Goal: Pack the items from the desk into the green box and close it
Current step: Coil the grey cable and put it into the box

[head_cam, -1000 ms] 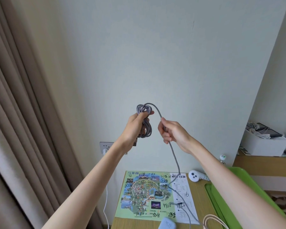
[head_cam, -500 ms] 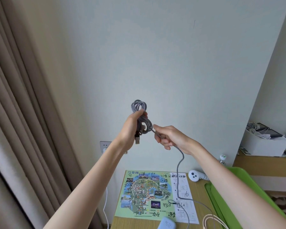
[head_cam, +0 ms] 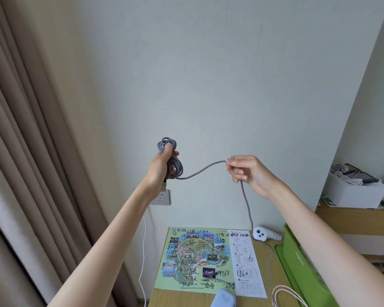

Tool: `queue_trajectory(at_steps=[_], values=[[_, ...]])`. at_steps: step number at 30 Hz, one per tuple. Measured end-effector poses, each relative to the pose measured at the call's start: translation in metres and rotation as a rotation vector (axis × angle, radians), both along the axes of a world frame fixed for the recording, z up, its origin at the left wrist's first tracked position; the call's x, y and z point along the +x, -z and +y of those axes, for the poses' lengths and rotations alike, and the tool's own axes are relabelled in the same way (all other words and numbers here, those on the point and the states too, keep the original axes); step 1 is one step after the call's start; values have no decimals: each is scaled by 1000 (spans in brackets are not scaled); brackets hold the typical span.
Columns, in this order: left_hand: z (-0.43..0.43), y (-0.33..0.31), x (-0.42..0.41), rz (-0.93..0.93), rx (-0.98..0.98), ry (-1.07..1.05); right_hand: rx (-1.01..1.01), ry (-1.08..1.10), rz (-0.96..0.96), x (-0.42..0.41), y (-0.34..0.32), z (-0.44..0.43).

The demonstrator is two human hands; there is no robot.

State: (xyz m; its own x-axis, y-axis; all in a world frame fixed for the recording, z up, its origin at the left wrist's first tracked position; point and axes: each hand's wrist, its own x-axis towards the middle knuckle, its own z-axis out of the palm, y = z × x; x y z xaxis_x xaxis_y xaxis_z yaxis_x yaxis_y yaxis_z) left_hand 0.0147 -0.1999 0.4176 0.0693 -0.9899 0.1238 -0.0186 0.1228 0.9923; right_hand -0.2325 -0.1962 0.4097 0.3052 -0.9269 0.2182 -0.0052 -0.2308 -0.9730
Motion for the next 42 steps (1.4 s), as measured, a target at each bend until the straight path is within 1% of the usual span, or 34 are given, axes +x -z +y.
queue_trajectory(at_steps=[3,5,8,11,13,15,17,19,22,24,26,29,31,33,36,39,42], values=[[1,7,-6,-227,-7,100,-40,-23,9,7,-6,1],[5,12,-14,-343,-6,211,-76,-18,54,14,-9,1],[16,15,-27,-399,14,392,-126,31,131,23,-12,1],[27,14,-37,-488,26,466,-159,55,163,28,-11,0],[31,15,-41,-489,34,540,-179,82,200,29,-8,-1],[34,14,-44,-404,45,612,-181,119,205,30,-4,-2],[33,12,-45,-340,35,607,-162,154,165,27,2,-4],[30,9,-45,-299,-5,520,-124,174,131,24,8,-5],[23,7,-45,-198,-84,295,-21,138,87,21,21,-5],[17,5,-42,-88,-122,174,10,76,86,20,28,-4],[13,3,-38,48,-111,126,29,14,102,20,34,-2],[9,-3,-28,314,-18,151,59,-36,173,19,40,2],[7,-5,-19,519,40,219,76,-42,194,18,42,3],[7,-4,-12,670,98,292,86,-36,195,17,42,4],[7,-1,-8,809,160,345,110,-68,218,19,41,2],[7,1,-10,838,157,357,134,-126,238,24,41,2],[4,3,-9,924,163,376,124,-110,257,24,41,2]])
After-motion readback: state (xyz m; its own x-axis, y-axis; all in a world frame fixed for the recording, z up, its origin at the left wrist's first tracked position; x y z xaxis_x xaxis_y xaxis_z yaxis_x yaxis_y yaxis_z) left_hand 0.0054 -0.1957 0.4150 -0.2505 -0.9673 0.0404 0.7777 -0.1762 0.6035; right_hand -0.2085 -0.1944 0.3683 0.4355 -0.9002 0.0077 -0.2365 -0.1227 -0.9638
